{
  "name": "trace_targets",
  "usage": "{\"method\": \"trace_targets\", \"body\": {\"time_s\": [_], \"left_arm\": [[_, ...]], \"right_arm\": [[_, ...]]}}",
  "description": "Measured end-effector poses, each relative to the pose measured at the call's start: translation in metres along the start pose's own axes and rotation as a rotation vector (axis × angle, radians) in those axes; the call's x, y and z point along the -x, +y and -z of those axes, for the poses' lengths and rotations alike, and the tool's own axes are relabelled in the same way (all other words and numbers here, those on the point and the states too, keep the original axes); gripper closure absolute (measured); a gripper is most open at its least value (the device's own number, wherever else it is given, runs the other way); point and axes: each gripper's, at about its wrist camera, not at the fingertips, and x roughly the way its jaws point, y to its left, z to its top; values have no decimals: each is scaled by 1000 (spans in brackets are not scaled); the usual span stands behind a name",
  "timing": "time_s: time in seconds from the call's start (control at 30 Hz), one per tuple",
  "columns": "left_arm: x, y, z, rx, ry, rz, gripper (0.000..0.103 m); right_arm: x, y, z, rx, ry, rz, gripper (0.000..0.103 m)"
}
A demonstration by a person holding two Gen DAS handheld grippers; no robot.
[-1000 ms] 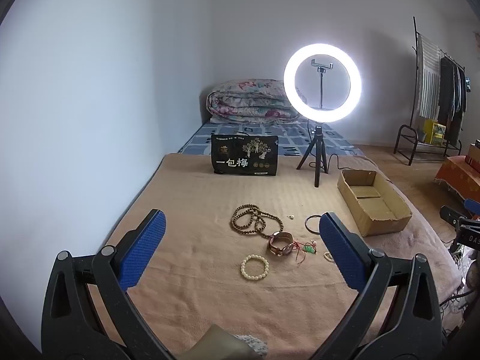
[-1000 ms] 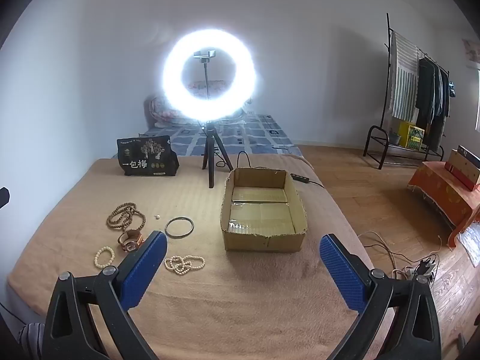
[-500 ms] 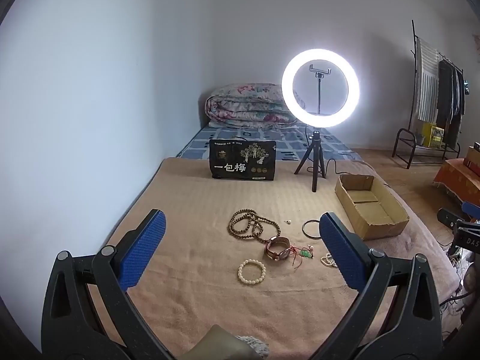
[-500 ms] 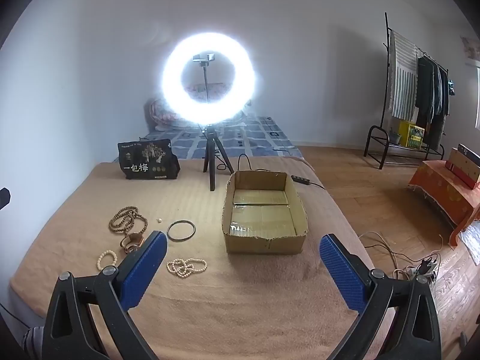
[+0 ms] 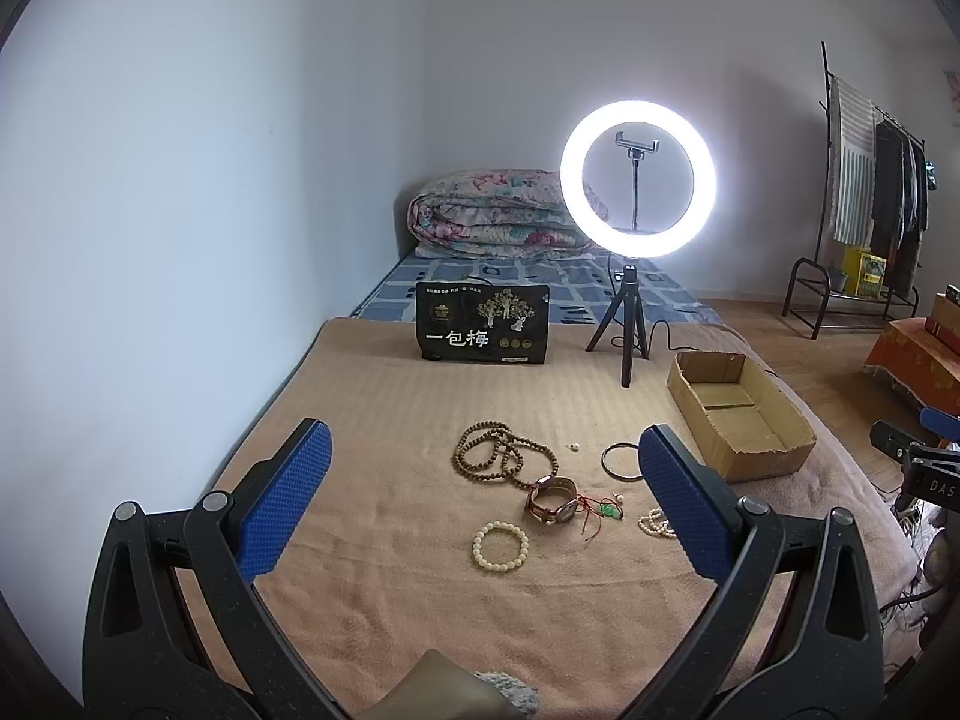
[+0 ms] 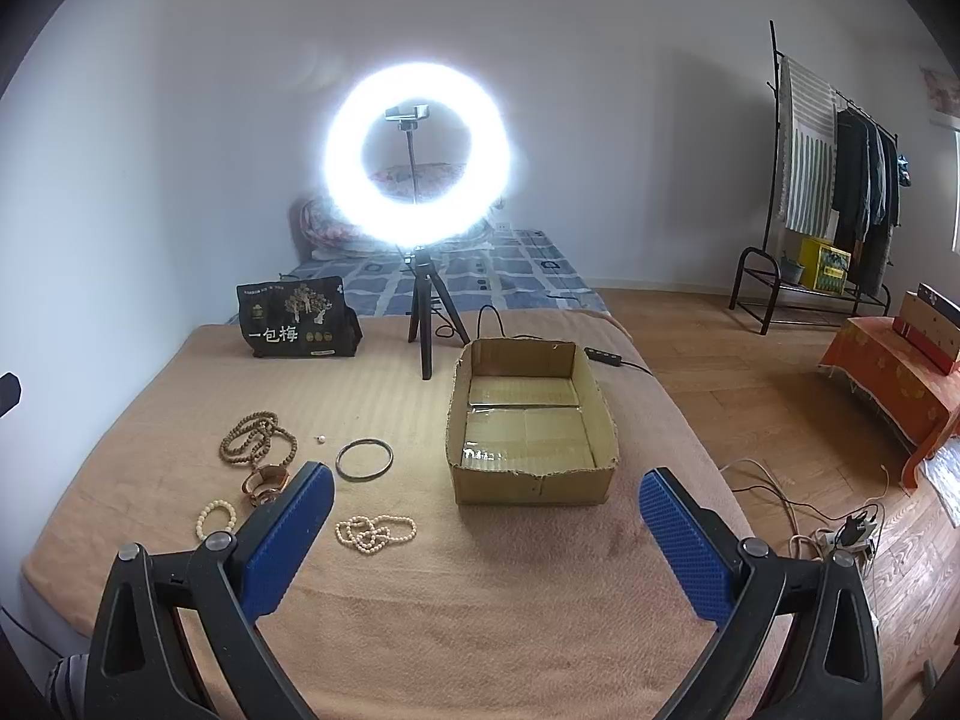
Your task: Organize jewelry
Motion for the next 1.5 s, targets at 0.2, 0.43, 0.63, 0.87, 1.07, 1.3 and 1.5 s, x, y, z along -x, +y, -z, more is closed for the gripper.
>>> {"method": "trace_targets", "body": {"time_s": [0.2,0.43,0.63,0.87,1.07,1.3,1.5], "left_arm": [[-7,-7,-3,1,5,2,0],[4,4,4,5,-4,-1,0],[3,4,5,7,-3,0,0],[2,3,5,8,-2,0,0],[2,3,5,9,-1,0,0],[1,3,5,7,0,0,0],[-7,1,12,8,7,1,0]], "right_arm": [[-1,-1,0,-4,4,-3,0],[-2,-1,1,-4,6,-6,0],[-2,-1,1,-4,8,-7,0],[-4,0,1,-1,10,-8,0],[-7,1,2,1,16,-10,0],[-8,2,2,4,18,-12,0],[-10,5,0,7,22,-13,0]]}}
